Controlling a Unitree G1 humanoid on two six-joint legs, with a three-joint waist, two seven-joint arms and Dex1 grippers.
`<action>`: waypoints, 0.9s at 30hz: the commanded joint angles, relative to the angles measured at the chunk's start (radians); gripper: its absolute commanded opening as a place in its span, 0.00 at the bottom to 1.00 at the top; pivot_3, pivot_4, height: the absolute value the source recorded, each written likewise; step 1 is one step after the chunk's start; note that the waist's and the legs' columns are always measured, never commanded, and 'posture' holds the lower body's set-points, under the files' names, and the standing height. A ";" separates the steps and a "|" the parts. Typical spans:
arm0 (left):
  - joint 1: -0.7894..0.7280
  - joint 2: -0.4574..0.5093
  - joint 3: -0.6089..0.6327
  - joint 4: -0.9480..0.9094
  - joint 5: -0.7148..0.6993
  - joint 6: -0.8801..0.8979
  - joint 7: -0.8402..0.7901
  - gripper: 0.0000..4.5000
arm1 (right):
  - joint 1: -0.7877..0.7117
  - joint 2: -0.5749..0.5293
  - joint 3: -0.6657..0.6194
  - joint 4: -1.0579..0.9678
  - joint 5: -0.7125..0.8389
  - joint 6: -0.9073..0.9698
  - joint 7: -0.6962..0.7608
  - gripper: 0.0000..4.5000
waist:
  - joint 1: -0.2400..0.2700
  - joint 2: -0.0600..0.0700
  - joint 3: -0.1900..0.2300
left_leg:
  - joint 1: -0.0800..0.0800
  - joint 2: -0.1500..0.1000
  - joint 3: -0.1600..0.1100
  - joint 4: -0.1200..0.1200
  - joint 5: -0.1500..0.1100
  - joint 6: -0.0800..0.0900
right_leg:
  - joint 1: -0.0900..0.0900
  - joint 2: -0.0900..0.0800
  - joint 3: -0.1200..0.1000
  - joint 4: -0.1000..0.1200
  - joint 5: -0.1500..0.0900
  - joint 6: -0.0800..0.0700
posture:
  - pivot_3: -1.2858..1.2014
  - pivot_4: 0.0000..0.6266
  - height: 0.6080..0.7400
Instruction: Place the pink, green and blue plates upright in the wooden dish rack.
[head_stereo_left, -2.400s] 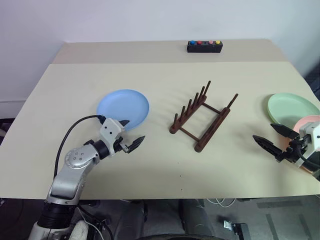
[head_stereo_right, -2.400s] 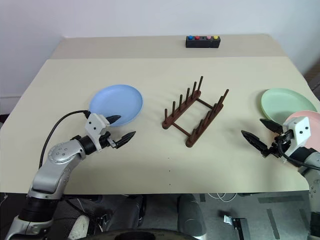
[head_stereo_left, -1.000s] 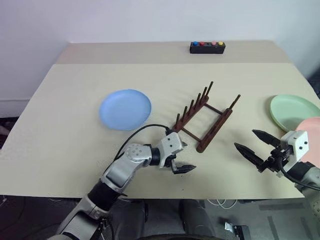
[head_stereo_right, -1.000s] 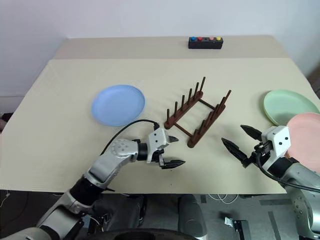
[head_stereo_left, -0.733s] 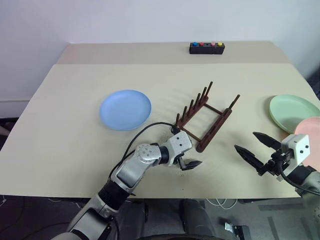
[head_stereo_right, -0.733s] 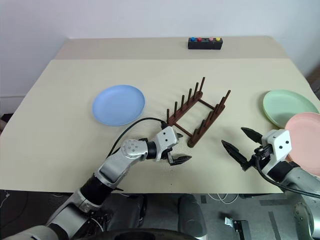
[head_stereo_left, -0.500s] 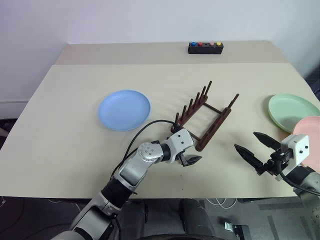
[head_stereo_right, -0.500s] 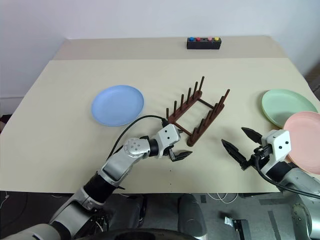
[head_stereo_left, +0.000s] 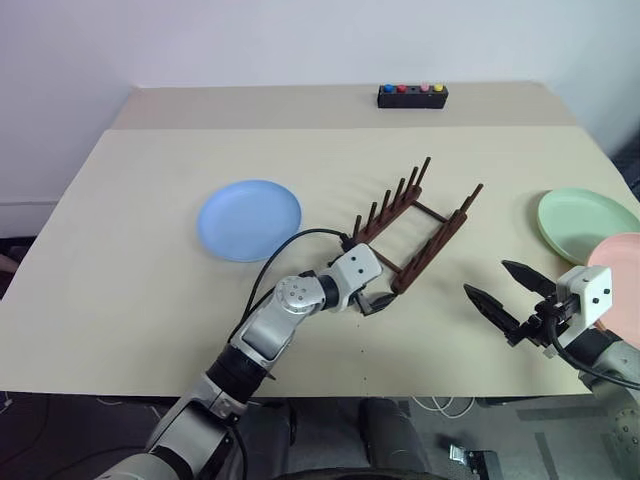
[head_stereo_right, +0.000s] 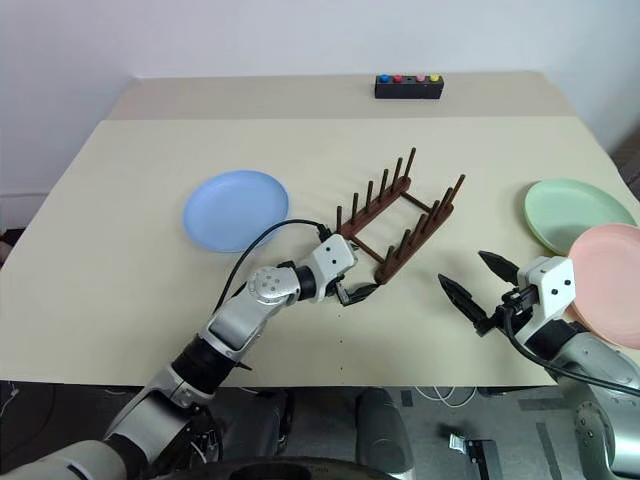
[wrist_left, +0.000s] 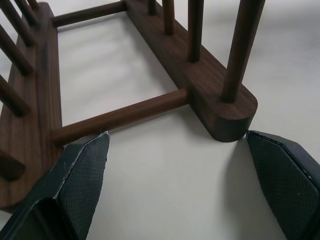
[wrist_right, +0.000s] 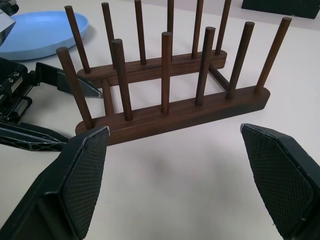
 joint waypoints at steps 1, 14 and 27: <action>0.001 -0.031 -0.022 0.047 0.006 0.047 -0.010 1.00 | 0.013 0.007 -0.024 -0.053 0.006 -0.019 -0.010 0.95 | 0.003 0.000 0.000 | 0.000 0.000 0.000 0.000 0.000 0.000 | 0.000 0.000 0.000 0.000 0.000 0.000 | 0.52 0.24 1.00; -0.018 -0.066 -0.017 0.087 0.024 0.012 -0.024 0.16 | 0.020 -0.001 -0.030 -0.078 0.013 -0.004 -0.030 1.00 | 0.000 0.000 0.000 | 0.000 0.000 0.000 -0.001 0.000 0.000 | 0.000 0.000 0.000 0.000 0.000 0.000 | 0.52 0.24 1.00; -0.023 0.094 0.049 0.064 0.009 -0.152 -0.128 0.16 | -0.003 -0.004 -0.012 -0.073 0.014 0.001 -0.035 1.00 | -0.010 0.000 0.000 | 0.002 0.001 0.000 -0.003 0.000 0.000 | -0.001 0.000 0.000 0.000 0.000 0.000 | 0.52 0.24 1.00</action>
